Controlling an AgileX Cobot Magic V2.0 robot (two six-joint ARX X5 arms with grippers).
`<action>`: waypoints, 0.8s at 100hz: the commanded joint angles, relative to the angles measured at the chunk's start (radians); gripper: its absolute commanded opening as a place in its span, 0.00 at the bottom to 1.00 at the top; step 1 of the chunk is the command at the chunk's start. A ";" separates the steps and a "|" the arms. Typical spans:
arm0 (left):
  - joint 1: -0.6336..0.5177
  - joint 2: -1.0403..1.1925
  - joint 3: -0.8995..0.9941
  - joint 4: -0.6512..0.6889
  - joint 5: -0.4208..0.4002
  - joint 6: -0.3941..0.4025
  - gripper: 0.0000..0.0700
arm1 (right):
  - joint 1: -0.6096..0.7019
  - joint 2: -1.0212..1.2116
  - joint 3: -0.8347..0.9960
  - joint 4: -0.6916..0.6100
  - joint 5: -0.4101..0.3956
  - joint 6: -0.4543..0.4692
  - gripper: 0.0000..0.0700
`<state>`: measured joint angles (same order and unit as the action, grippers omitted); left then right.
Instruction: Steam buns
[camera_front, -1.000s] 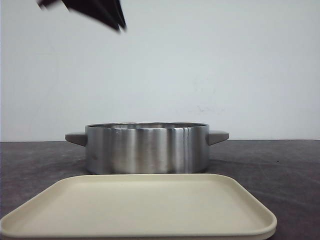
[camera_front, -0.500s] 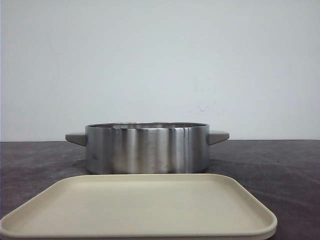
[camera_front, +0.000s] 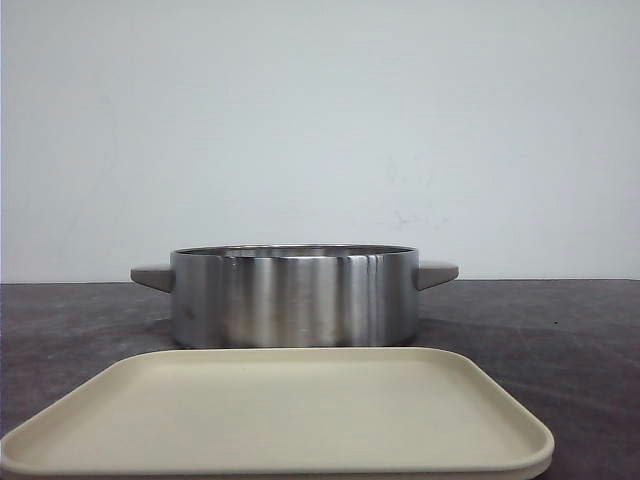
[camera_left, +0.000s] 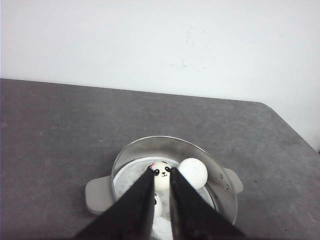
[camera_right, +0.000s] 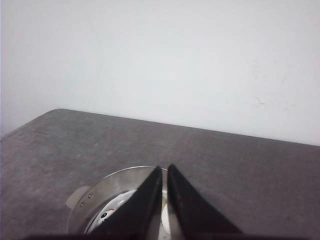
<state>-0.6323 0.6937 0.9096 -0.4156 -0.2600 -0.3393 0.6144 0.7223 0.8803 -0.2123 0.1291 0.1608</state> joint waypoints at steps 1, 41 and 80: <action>-0.006 0.005 0.010 0.011 -0.003 0.011 0.02 | 0.007 0.006 0.018 0.011 0.002 -0.004 0.02; -0.006 0.005 0.010 0.011 -0.003 0.011 0.02 | -0.078 -0.094 -0.084 0.035 0.029 -0.006 0.02; -0.005 0.004 0.011 0.011 -0.003 0.011 0.02 | -0.383 -0.459 -0.676 0.307 -0.051 -0.098 0.02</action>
<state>-0.6323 0.6937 0.9096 -0.4156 -0.2600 -0.3393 0.2527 0.3077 0.2466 0.0795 0.0933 0.0792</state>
